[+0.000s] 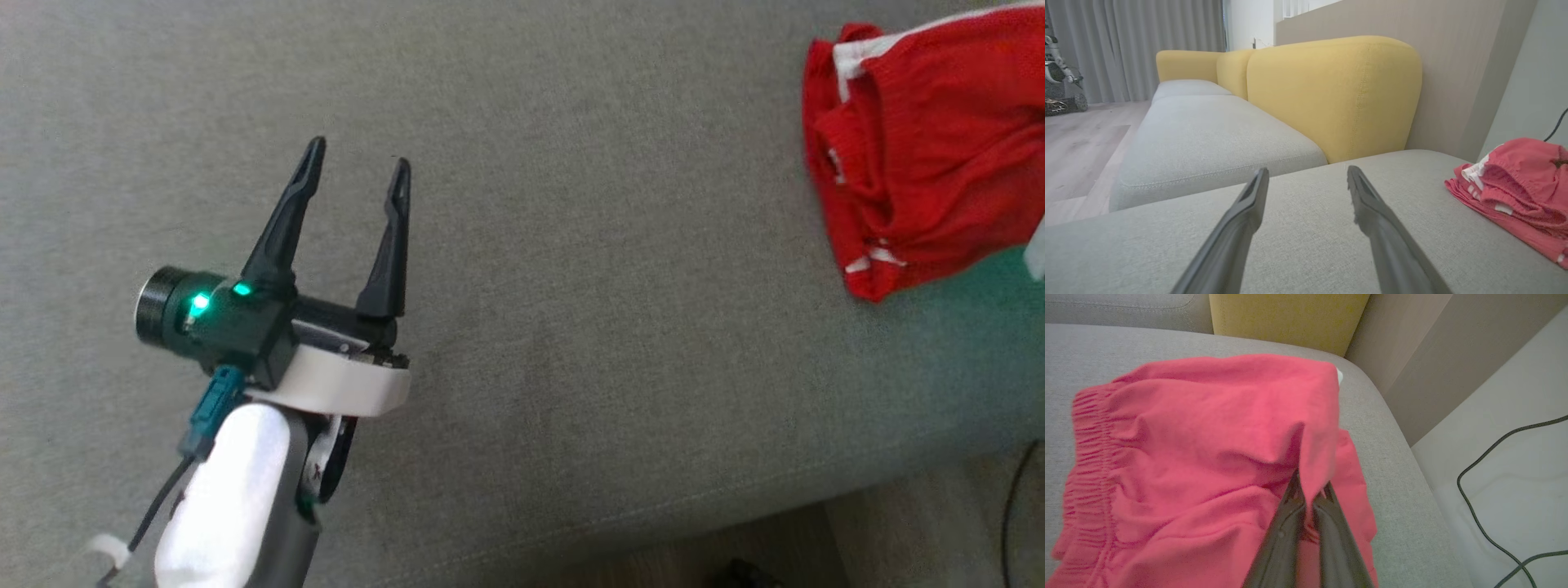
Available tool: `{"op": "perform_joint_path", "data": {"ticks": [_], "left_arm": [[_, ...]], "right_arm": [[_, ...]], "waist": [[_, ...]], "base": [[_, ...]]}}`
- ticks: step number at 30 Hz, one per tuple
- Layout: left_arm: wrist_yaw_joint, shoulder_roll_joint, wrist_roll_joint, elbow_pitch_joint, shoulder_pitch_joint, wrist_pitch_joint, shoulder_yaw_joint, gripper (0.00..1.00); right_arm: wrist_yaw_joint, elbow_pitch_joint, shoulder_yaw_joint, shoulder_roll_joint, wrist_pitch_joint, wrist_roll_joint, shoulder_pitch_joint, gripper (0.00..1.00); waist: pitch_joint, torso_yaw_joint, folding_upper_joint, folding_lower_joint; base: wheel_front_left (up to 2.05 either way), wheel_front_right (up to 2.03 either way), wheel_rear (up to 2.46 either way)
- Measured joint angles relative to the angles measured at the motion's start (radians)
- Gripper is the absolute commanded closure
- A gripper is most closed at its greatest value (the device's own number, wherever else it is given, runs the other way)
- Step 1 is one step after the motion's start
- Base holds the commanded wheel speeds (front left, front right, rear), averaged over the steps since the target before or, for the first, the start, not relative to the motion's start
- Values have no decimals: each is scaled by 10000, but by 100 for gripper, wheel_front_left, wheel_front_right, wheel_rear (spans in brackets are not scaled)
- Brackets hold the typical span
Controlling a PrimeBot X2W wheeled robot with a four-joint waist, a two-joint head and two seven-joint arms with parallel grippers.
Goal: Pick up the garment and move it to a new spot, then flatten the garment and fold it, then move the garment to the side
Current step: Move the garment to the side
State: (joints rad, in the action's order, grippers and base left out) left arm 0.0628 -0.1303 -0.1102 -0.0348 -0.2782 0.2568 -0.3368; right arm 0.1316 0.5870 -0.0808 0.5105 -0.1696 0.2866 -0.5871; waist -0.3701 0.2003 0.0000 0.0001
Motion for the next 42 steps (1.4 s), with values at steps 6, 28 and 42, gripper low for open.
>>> {"op": "perform_joint_path", "data": {"ticks": [6, 28, 42], "left_arm": [[-98, -40, 48, 42, -448, 0, -67, 0], [-182, -82, 88, 339, -663, 0, -29, 0], [138, -12, -343, 719, 1001, 0, 267, 0]], "right_arm": [[0, 717, -71, 222, 150, -148, -863, 100], [-2, 1473, 502, -579, 2525, -19, -1154, 0], [0, -2955, 410, -3139, 2146, -978, 2704, 0]], "waist": [[-691, 186, 0, 1], [-515, 236, 0, 0], [1280, -438, 0, -1]], "base": [[0, 0, 0], [0, 0, 0], [0, 0, 0]]}}
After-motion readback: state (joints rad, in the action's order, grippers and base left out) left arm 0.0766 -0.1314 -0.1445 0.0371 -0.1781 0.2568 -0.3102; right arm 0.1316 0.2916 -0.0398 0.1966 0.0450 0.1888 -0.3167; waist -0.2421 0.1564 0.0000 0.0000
